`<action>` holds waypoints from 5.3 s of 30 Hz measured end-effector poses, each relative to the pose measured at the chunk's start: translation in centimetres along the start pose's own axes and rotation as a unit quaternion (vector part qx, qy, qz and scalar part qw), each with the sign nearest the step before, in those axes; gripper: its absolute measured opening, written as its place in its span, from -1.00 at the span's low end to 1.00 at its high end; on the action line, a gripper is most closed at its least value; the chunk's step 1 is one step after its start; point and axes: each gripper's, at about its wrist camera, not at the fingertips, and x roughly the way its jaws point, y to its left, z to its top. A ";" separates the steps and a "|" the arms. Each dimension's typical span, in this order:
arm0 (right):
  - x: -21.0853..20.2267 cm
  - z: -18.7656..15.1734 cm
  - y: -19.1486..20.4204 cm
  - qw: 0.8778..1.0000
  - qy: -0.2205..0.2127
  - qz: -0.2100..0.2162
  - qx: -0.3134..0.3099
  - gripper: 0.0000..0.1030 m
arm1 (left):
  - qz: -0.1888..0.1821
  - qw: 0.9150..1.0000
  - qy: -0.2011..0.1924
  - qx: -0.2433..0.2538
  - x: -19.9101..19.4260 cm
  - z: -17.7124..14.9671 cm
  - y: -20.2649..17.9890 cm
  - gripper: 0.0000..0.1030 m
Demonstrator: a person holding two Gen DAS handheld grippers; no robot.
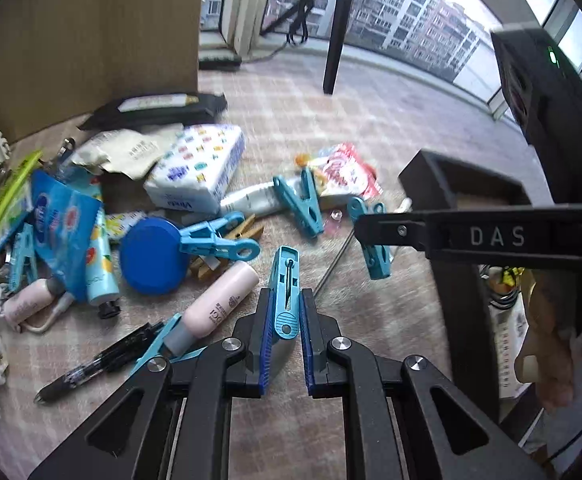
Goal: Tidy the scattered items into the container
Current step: 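Grasp a blue clothespin with the left gripper while the right gripper grasps another blue clothespin, then carry both blue clothespins into the tray and open both grippers, then move the left gripper to a coffee-mate sachet while the right gripper reaches the white Vinda tissue pack, then close the left gripper on the sachet while the right gripper grasps the tissue pack, then carry sachet and tissue pack over the tray and open both grippers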
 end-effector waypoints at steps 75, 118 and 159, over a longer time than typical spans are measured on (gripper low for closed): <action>-4.6 1.5 3.9 0.998 -0.035 0.001 -0.061 0.17 | 0.021 0.999 0.039 -0.032 -7.5 -10.9 2.1 0.21; 10.2 9.6 11.9 0.994 0.072 -0.075 -0.035 -0.01 | 0.062 0.997 0.026 -0.028 -3.1 -12.9 2.8 -0.88; -14.4 -2.1 -8.3 0.994 -0.094 -0.043 0.034 -0.02 | -0.060 0.997 -0.048 0.029 -10.4 -6.6 -5.4 -1.00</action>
